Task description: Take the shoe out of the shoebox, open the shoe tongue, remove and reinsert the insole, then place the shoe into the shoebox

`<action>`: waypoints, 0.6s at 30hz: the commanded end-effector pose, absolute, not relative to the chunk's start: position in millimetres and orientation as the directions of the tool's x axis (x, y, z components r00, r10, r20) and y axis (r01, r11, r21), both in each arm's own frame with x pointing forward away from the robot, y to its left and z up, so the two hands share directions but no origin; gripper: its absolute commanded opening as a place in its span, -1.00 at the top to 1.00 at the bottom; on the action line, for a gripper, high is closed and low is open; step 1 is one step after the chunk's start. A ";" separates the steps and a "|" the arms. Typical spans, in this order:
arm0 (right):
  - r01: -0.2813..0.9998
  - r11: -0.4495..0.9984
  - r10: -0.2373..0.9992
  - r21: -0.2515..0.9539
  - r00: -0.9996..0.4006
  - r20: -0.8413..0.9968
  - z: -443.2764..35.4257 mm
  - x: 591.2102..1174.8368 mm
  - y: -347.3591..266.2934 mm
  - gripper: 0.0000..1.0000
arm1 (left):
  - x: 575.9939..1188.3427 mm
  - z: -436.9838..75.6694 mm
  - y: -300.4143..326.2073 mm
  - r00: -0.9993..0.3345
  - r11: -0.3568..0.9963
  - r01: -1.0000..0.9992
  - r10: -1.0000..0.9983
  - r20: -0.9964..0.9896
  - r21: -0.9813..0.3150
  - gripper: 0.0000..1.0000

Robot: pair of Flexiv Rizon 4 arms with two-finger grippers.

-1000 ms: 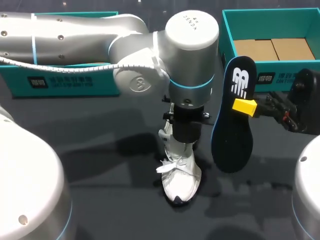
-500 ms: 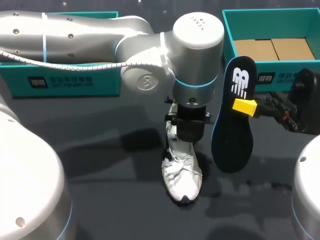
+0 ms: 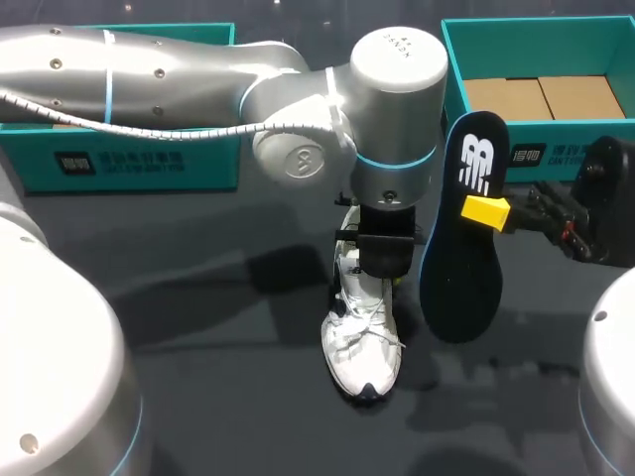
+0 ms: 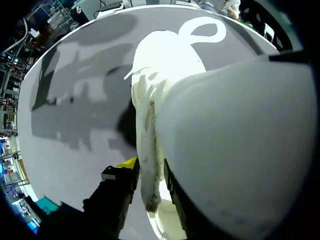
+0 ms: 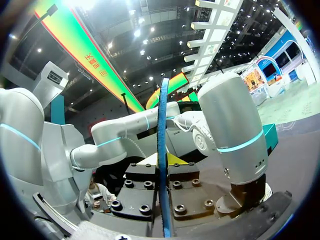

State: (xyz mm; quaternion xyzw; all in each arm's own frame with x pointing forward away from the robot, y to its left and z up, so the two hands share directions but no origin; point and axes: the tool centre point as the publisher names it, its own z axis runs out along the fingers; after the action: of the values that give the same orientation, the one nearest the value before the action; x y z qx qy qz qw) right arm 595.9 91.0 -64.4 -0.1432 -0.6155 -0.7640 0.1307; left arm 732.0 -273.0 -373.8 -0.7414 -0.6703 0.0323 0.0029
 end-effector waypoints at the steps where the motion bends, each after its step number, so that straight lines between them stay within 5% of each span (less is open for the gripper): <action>1: 0.376 -0.208 -0.020 0.903 -0.925 0.380 -64.6 594.1 91.2 1.00 | 732.2 -366.5 -267.8 0.082 -0.084 0.996 0.994 -0.076 -0.030 -0.89; 2: 0.376 -0.208 -0.020 0.903 -0.925 0.380 -64.6 594.1 91.2 1.00 | 733.2 -362.5 -267.3 0.074 -0.076 0.997 0.993 -0.088 -0.024 -1.00; 18: 0.376 -0.208 -0.020 0.903 -0.925 0.380 -64.6 594.1 91.2 1.00 | 757.4 -275.1 -260.1 0.056 -0.012 0.991 0.943 -0.329 0.134 -1.00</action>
State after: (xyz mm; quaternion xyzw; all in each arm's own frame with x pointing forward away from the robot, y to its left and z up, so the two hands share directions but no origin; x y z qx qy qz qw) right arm 596.1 91.0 -64.7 -0.1430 -0.6154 -0.7640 0.1309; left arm 762.0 -280.7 -290.0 -0.7090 -0.6885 0.0541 -0.1427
